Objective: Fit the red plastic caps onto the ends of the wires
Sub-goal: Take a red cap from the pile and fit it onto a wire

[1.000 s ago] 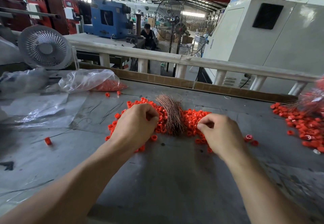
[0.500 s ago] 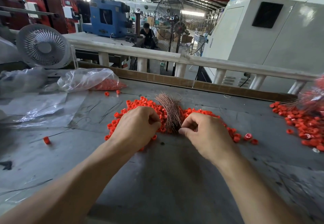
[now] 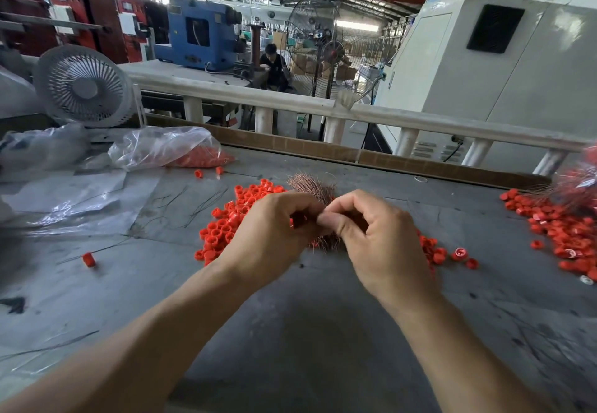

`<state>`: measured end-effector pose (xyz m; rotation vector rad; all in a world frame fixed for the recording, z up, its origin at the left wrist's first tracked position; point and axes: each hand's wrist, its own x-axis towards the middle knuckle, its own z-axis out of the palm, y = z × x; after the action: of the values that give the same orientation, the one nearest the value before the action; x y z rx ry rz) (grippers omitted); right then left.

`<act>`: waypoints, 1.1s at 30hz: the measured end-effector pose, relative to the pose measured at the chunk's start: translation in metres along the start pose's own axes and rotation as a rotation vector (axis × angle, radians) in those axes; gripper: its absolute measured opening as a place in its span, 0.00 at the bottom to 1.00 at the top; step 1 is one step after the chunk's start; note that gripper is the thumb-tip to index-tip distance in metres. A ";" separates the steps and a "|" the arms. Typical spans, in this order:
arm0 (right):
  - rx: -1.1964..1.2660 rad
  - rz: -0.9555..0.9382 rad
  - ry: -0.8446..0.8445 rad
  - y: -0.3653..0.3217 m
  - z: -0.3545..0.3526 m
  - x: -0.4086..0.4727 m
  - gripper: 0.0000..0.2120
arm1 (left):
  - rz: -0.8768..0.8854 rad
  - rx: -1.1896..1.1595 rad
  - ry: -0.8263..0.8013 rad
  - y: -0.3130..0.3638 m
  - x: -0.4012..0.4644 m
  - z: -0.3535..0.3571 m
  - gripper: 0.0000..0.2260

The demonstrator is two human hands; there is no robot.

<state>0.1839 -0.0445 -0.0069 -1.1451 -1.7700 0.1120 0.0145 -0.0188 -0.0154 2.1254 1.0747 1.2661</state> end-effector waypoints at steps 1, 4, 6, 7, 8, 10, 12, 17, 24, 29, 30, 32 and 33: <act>0.070 0.017 0.037 -0.001 0.001 0.000 0.05 | -0.023 -0.037 0.015 0.001 0.001 0.000 0.04; 0.251 0.136 0.046 0.005 0.002 0.001 0.08 | -0.079 -0.150 0.043 0.003 0.002 -0.002 0.06; 0.244 0.178 -0.065 0.010 0.005 -0.002 0.15 | -0.087 -0.219 0.046 0.004 0.002 -0.002 0.06; 0.223 0.177 -0.115 0.012 0.006 -0.003 0.15 | -0.093 -0.251 0.054 0.004 0.001 -0.003 0.05; 0.219 0.172 -0.151 0.014 0.008 -0.004 0.14 | -0.098 -0.270 0.066 0.003 0.001 -0.003 0.05; 0.229 0.164 -0.172 0.015 0.011 -0.005 0.10 | -0.096 -0.280 0.086 0.004 0.001 -0.004 0.05; 0.216 0.141 -0.143 0.017 0.012 -0.004 0.05 | -0.080 -0.292 0.088 0.007 0.002 -0.005 0.05; 0.153 0.112 -0.109 0.018 0.013 -0.003 0.04 | -0.035 -0.308 0.098 0.009 0.002 -0.005 0.07; 0.000 0.154 -0.131 0.021 0.015 -0.003 0.03 | -0.062 -0.436 0.214 0.013 0.003 -0.009 0.08; -0.066 0.227 -0.156 0.026 0.016 -0.003 0.04 | -0.055 -0.659 0.258 0.019 0.003 -0.013 0.02; -0.078 0.231 -0.163 0.027 0.015 -0.003 0.04 | -0.069 -0.733 0.257 0.020 0.004 -0.013 0.01; -0.093 0.237 -0.178 0.027 0.015 -0.003 0.05 | -0.101 -0.858 0.259 0.021 0.005 -0.014 0.01; -0.095 0.242 -0.182 0.027 0.015 -0.003 0.05 | -0.112 -0.898 0.255 0.022 0.005 -0.015 0.01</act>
<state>0.1900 -0.0257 -0.0308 -1.4556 -1.8030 0.2872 0.0114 -0.0278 0.0096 1.2370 0.5236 1.5888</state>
